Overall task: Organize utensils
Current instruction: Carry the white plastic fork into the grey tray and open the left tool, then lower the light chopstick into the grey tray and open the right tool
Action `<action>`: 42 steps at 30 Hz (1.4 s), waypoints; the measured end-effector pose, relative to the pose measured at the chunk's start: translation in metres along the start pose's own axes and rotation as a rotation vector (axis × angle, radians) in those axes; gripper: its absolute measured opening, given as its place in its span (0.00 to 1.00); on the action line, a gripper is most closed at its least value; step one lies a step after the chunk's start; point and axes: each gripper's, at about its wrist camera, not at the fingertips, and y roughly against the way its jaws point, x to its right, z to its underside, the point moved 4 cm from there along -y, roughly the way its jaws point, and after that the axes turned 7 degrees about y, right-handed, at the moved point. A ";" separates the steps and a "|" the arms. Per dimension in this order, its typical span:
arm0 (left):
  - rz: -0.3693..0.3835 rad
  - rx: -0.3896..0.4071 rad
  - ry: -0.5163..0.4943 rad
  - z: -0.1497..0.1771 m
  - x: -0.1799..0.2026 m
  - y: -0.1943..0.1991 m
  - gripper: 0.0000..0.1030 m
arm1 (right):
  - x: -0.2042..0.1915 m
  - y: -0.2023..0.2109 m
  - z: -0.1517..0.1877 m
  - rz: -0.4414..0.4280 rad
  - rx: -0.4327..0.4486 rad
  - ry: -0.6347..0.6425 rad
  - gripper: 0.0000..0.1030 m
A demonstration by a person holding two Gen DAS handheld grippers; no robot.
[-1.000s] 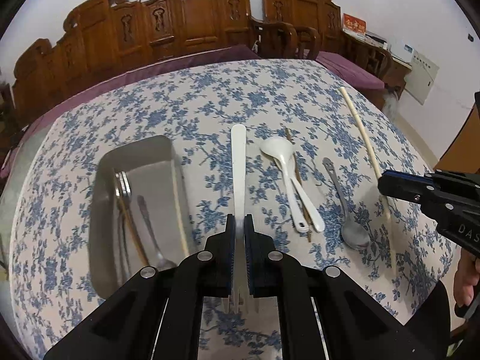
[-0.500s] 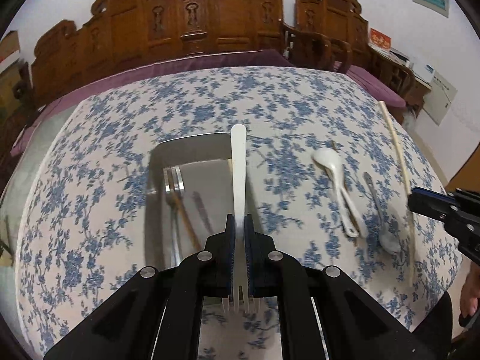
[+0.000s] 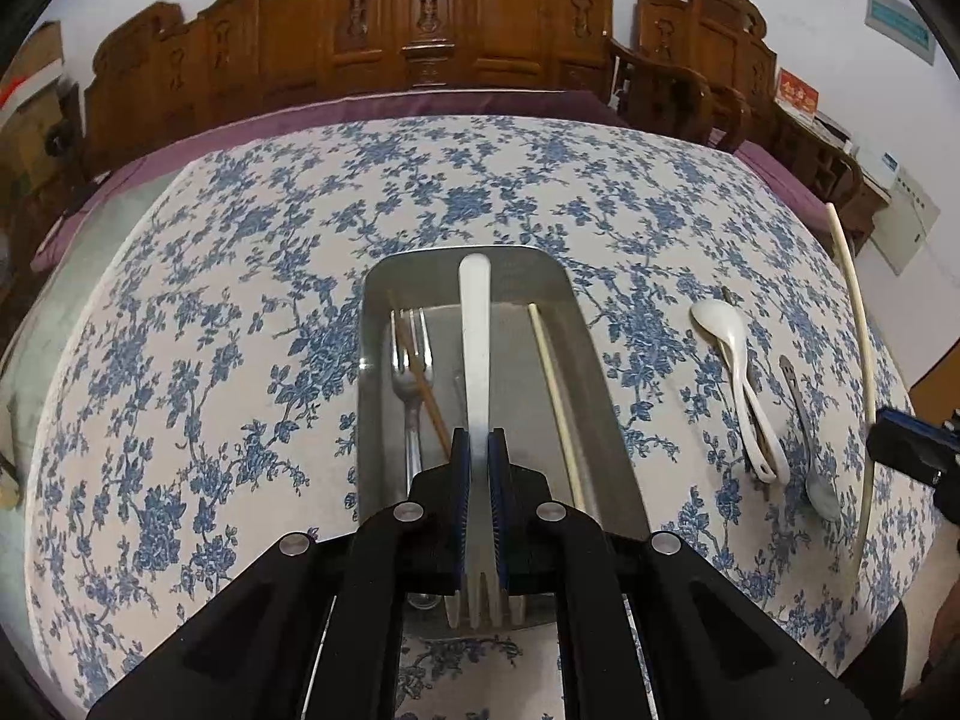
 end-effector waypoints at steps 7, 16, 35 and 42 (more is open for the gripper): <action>0.003 0.025 0.016 0.002 -0.016 0.010 0.17 | -0.013 -0.010 -0.004 -0.004 -0.012 0.017 0.06; -0.001 0.082 -0.014 0.009 -0.037 0.042 0.21 | -0.042 -0.031 -0.028 -0.024 -0.008 0.045 0.06; -0.003 0.159 0.005 0.026 -0.080 0.079 0.30 | -0.080 -0.081 -0.074 -0.021 0.029 0.074 0.06; -0.001 0.163 0.042 0.033 -0.090 0.080 0.34 | -0.076 -0.100 -0.073 -0.002 0.043 0.062 0.06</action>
